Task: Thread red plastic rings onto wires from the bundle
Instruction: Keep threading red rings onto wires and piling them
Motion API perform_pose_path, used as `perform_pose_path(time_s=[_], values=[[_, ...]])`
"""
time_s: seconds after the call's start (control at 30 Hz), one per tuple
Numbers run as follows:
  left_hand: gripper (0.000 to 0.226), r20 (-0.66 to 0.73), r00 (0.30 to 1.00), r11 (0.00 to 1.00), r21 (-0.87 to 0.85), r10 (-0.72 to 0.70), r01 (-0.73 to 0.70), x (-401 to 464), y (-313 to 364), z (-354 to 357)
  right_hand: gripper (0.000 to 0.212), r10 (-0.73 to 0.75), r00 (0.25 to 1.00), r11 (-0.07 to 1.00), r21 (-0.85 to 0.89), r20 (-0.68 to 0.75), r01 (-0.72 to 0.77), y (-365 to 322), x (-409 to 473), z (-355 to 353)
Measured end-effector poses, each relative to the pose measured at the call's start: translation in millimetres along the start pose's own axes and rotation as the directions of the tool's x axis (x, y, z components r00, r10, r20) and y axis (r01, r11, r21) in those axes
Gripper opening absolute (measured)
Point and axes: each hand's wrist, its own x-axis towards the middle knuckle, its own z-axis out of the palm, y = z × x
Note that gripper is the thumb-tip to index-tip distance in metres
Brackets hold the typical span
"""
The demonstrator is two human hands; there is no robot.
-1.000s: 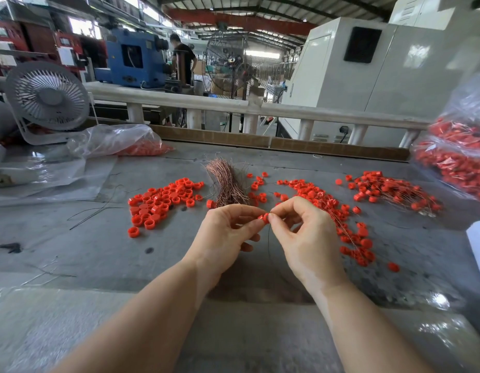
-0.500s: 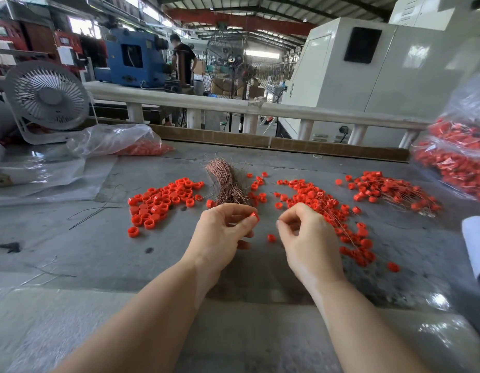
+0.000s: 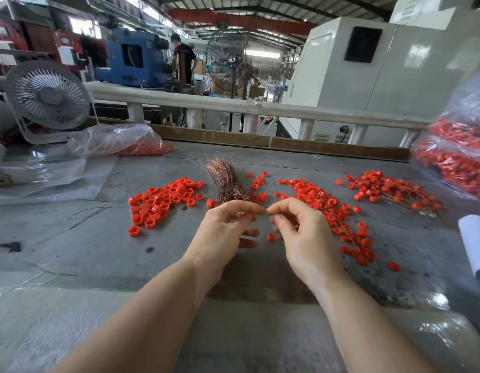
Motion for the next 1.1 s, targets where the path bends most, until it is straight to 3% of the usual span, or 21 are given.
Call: perform_pose_path(time_s=[0.33,0.73,1.1], values=[[0.019,0.003,1.0,0.997,0.07,0.011,-0.011,0.2,-1.4,-0.4,0.023,-0.019,0.998,0.994,0.105,0.053,0.013,-1.2,-0.6,2.8],[0.013,-0.006,1.0,0.995,0.1,0.025,-0.025,2.7,-4.5,-1.1,0.031,-0.111,0.992,0.993,-0.027,0.058,0.113,0.9,-2.6,5.1],[0.015,-0.01,0.999,0.989,0.143,0.035,-0.034,2.8,-6.5,0.0,0.019,-0.218,0.975,0.969,-0.111,0.038,0.221,2.8,-4.8,4.0]])
